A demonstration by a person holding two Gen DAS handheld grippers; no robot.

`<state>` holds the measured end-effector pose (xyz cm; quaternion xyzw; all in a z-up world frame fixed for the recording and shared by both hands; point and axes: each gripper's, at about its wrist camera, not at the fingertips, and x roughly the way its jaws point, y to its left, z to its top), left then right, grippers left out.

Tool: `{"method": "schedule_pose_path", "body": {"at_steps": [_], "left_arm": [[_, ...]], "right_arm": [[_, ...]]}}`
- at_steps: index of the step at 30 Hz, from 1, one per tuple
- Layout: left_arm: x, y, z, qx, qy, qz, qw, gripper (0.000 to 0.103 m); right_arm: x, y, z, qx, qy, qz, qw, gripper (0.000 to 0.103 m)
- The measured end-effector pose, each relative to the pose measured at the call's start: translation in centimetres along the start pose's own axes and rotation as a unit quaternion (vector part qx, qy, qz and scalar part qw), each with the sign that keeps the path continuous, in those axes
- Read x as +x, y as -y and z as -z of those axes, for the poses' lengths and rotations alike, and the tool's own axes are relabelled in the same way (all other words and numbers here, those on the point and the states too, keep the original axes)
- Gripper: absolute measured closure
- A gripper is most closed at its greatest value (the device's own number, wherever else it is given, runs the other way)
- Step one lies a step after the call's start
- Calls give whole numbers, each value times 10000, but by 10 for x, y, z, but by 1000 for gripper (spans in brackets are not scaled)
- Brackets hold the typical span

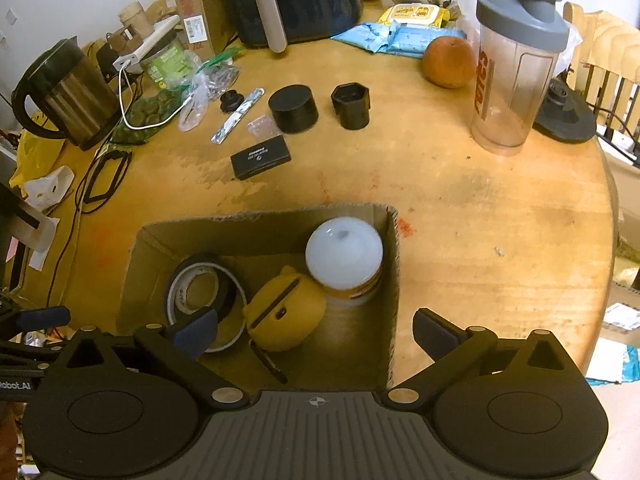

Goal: Organize rigid objects
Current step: 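Move the left tool toward the black rectangular case on the table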

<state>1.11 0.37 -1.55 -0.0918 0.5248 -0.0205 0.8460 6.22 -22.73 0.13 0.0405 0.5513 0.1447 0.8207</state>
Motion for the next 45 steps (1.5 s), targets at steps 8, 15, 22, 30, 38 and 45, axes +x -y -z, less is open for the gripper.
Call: {"method": "schedule_pose_path", "body": {"at_steps": [8, 15, 22, 30, 38, 45], "left_arm": [[2, 8, -24, 137, 204, 18, 9997, 0], [3, 16, -49, 288, 457, 18, 9985, 0], [6, 19, -64, 433, 536, 50, 9976, 0], [17, 24, -76, 856, 1024, -45, 9910, 0], [35, 34, -94, 1443, 1102, -212, 9832, 0], [56, 44, -108, 1958, 1095, -353, 9739, 9]], "right_arm": [[-4, 13, -28, 33, 192, 86, 9998, 0], [-8, 26, -56, 85, 419, 180, 9989, 0], [-1, 32, -72, -12, 450, 253, 9987, 0], [10, 44, -83, 28, 436, 241, 9988, 0], [26, 45, -89, -1, 347, 177, 9992, 0], [34, 47, -97, -61, 250, 161, 9995, 0]]}}
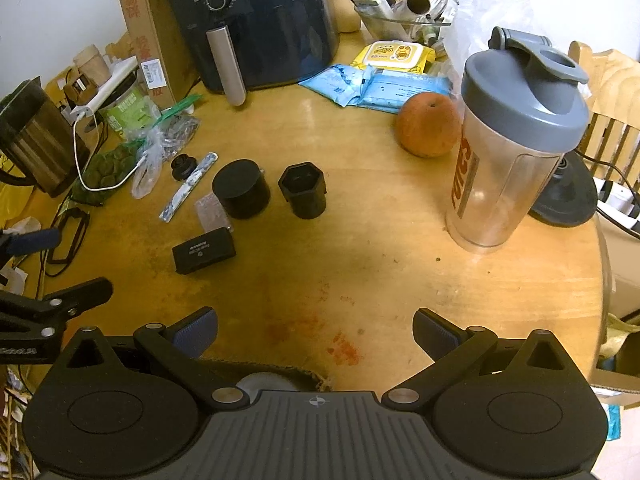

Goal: Organize rigid objects
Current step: 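Move the left tool toward the black rectangular case on the table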

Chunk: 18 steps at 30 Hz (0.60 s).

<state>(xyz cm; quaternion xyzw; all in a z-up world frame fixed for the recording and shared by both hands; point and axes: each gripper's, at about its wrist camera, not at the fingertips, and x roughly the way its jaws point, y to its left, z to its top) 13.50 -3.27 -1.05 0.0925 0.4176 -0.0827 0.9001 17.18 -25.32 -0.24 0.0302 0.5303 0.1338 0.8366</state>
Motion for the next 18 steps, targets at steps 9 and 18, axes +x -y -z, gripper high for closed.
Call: {"method": "schedule_pose_path", "body": {"at_steps": [9, 18], "left_arm": [[33, 11, -3, 696, -272, -103, 9972, 23], [59, 24, -4, 1349, -465, -132, 9897, 32]], "right_arm": [[5, 7, -5, 83, -38, 3, 10000, 0], [4, 19, 1, 103, -38, 202, 9997, 0]]}}
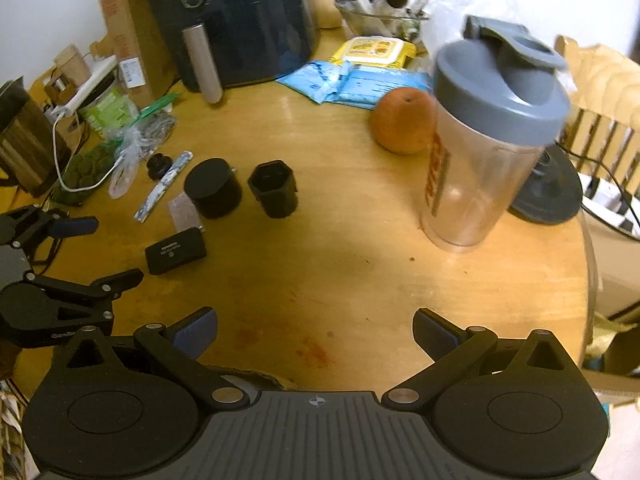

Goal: Organize rigid objects
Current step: 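Move the left tool toward the black rectangular case on the table, then close the left tool on the black rectangular case and lift it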

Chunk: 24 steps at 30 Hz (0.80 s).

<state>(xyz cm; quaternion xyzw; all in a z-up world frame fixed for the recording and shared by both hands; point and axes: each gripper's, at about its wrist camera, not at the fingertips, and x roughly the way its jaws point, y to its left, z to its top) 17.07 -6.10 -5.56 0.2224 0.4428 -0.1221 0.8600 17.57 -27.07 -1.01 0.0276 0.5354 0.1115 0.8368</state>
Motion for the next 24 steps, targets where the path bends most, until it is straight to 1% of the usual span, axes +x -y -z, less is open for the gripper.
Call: {"method": "schedule_pose_path", "body": {"at_steps": [4, 8, 12, 13, 18, 22, 23, 24], "left_arm": [[13, 6, -5, 277, -92, 49, 9996, 37], [24, 12, -9, 563, -182, 131, 9982, 40], [37, 18, -11, 862, -288, 144, 9958, 51], [40, 19, -12, 925, -309, 148, 9951, 51], [52, 22, -13, 1139, -433, 169, 9924, 58], [58, 21, -13, 1283, -504, 264, 9901, 60], [59, 21, -13, 1306, -491, 294, 9898, 65], [59, 21, -13, 1315, -488, 339, 9895, 68]], "right_arm": [[-2, 10, 3, 155, 4, 75, 9999, 0], [-4, 19, 6, 302, 8, 128, 9995, 0], [-6, 29, 10, 474, 10, 155, 9988, 0], [-6, 31, 11, 500, 8, 163, 9986, 0], [-9, 39, 14, 606, 29, 212, 9979, 0], [-10, 45, 14, 718, 64, 218, 9972, 0], [-10, 45, 15, 739, 63, 223, 9970, 0], [-10, 46, 15, 759, 59, 229, 9968, 0]]}}
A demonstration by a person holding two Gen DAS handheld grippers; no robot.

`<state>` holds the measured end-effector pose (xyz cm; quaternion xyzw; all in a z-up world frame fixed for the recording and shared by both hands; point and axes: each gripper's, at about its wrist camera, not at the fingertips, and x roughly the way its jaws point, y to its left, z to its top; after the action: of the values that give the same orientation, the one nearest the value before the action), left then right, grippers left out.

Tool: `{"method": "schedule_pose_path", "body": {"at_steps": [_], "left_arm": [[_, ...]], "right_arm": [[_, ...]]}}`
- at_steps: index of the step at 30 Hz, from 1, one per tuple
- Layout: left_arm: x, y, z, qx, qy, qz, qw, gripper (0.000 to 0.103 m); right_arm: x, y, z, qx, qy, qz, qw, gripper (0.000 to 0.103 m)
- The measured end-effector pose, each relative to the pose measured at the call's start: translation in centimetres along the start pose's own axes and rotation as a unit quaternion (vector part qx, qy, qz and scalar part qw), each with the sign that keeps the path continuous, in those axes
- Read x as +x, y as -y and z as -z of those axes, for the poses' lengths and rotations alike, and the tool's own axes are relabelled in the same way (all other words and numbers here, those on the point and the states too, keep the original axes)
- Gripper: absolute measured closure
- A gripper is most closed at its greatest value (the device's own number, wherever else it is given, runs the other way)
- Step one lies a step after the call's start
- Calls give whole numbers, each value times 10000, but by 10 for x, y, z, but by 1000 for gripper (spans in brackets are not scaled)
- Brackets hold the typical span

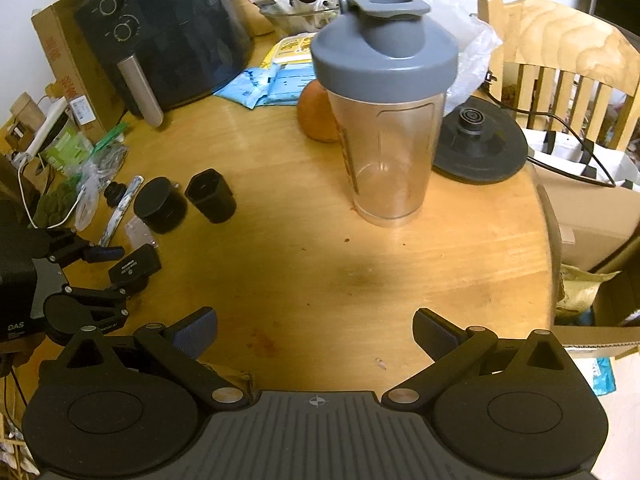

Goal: Organize rigid objects
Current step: 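Close the left tool on the black rectangular case and lift it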

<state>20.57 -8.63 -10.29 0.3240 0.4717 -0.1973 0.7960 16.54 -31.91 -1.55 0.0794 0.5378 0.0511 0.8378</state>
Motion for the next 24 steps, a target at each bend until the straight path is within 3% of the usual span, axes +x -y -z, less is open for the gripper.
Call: {"method": "schedule_pose_path", "body": {"at_steps": [8, 13, 19, 24], "left_arm": [[0, 2, 1, 128, 53, 25, 9999, 71], [-6, 0, 4, -55, 111, 78, 9999, 72], [-13, -18, 14, -856, 21, 285, 9959, 72], [-11, -40, 31, -1806, -213, 517, 9820, 72]], "right_arm": [[2, 1, 1, 65, -39, -10, 10000, 0], [4, 0, 0, 36, -47, -14, 10000, 0], [5, -2, -1, -1, -56, -19, 10000, 0], [6, -5, -2, -32, -82, -48, 10000, 0]]}}
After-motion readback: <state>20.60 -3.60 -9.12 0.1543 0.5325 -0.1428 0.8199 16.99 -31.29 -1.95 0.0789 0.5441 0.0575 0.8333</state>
